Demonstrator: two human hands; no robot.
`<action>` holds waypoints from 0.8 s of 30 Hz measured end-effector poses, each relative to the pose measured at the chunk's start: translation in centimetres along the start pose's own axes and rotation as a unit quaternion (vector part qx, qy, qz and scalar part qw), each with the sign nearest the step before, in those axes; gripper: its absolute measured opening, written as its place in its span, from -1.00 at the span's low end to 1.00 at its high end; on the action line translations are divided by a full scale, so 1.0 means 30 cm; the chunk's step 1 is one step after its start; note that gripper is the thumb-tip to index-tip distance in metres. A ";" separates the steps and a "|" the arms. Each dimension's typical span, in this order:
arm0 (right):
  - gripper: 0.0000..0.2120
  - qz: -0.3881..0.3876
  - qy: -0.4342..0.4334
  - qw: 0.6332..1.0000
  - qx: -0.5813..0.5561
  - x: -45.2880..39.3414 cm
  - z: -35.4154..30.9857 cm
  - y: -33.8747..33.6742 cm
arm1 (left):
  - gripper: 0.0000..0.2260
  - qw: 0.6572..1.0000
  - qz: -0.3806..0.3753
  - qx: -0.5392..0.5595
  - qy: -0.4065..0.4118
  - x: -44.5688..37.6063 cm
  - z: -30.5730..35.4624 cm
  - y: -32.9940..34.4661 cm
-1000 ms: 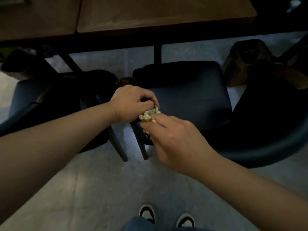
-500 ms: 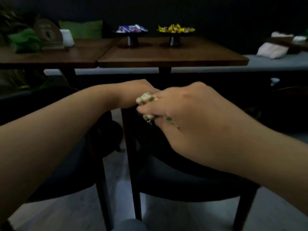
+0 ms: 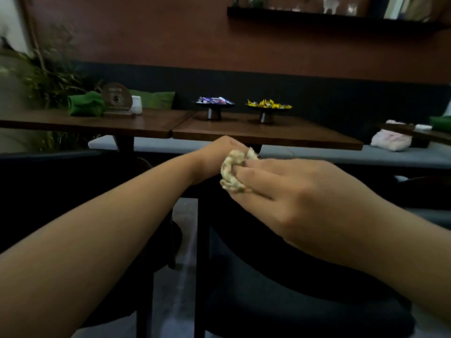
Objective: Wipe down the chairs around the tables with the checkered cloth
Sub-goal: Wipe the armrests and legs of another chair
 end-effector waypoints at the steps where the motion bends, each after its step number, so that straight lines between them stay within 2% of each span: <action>1: -0.73 0.021 -0.017 0.999 0.017 0.005 -0.007 0.004 | -0.78 1.000 0.017 0.021 0.012 0.008 -0.003 -0.005; 2: -0.71 0.031 -0.031 0.999 0.023 0.006 -0.018 0.008 | -0.81 0.998 0.036 0.039 0.022 0.012 -0.026 -0.018; 5: -0.58 0.027 -0.024 0.999 0.017 -0.007 -0.027 0.006 | -0.57 0.997 0.043 0.067 0.000 0.029 -0.060 -0.028; 7: -0.59 0.041 -0.021 0.999 0.028 -0.012 -0.031 0.005 | -0.61 0.997 0.054 0.048 -0.016 0.032 -0.082 -0.023; 8: -0.62 0.045 -0.035 0.997 0.047 -0.007 -0.043 0.017 | -0.64 0.998 0.054 0.013 0.019 0.031 -0.085 -0.021; 10: -0.68 0.037 -0.091 0.992 0.074 0.011 -0.082 0.054 | -0.68 0.995 0.082 0.029 0.041 0.027 -0.112 -0.029; 13: -0.71 -0.026 -0.174 0.981 0.085 0.050 -0.148 0.130 | -0.68 0.995 0.081 0.052 0.031 0.019 -0.140 -0.037; 15: -0.72 -0.065 -0.190 0.974 0.109 0.065 -0.181 0.181 | -0.70 0.995 0.079 0.030 0.054 0.011 -0.159 -0.037; 17: -0.71 -0.065 -0.165 0.977 0.119 0.062 -0.202 0.206 | -0.72 0.993 0.086 0.000 0.082 0.015 -0.165 -0.039; 21: -0.71 -0.014 -0.093 0.990 0.104 0.013 -0.235 0.204 | -0.69 0.991 0.073 0.090 0.070 0.017 -0.186 -0.041; 24: -0.68 0.014 -0.019 0.986 0.165 -0.053 -0.212 0.206 | -0.69 0.985 0.078 0.146 0.047 0.015 -0.198 -0.051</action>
Point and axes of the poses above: each hand's wrist, its own x-axis away from the middle knuckle, its own y-axis out of the palm, z = x × y, the point moved 3 cm from there along -x, towards the middle knuckle, and after that the axes turned 11 degrees about y, right-handed, at the moved point
